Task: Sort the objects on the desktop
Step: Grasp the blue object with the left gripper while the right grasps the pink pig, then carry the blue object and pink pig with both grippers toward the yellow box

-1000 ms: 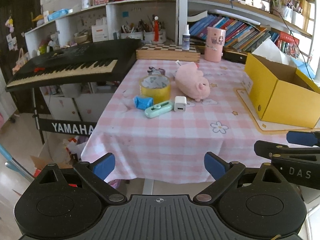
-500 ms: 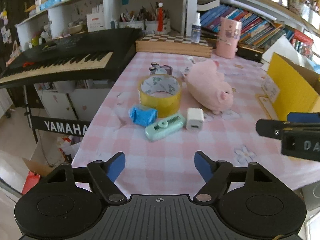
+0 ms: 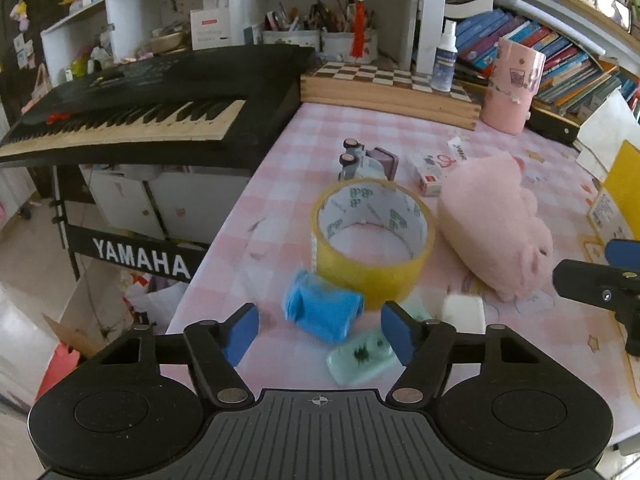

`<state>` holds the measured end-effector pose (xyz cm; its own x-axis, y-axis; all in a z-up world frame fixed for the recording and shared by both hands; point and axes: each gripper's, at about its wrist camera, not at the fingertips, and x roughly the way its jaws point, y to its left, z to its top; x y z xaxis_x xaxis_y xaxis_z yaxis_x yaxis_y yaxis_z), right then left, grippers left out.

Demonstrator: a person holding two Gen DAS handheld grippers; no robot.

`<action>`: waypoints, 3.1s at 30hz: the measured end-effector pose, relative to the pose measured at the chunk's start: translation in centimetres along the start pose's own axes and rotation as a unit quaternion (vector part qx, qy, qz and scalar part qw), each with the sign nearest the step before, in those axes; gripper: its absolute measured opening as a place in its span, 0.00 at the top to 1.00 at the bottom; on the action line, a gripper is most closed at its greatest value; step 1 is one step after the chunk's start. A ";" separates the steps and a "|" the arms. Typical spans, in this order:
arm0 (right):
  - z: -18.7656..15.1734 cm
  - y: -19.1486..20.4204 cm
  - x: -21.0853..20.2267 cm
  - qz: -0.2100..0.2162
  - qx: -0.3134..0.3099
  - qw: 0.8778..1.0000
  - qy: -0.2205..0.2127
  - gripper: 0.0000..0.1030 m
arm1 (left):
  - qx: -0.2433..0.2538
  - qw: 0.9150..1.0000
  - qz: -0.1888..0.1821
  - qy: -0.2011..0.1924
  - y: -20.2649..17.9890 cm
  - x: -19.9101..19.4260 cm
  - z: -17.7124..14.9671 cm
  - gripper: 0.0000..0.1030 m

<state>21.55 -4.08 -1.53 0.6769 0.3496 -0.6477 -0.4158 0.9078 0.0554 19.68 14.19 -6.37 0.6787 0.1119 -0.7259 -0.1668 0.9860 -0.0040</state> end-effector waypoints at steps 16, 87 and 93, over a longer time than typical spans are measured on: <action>3.1 0.1 7.2 0.019 -0.032 0.999 0.029 0.28 | 0.029 0.999 -0.007 0.021 -0.3 2.3 1.0 0.61; -17.8 -0.3 -23.7 -0.149 0.193 0.970 0.002 0.47 | 0.126 0.951 -0.281 -0.032 -8.2 -19.8 -11.6 0.63; -18.3 -1.5 -24.7 -0.164 0.211 0.964 -0.002 0.47 | 0.142 0.943 -0.298 -0.031 -9.8 -19.8 -11.6 0.63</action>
<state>-5.65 -18.31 0.42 0.7328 0.0278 -0.6799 0.1044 0.9828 0.1526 -0.40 0.87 0.02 0.6328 -0.4747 -0.6117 0.4502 0.8683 -0.2081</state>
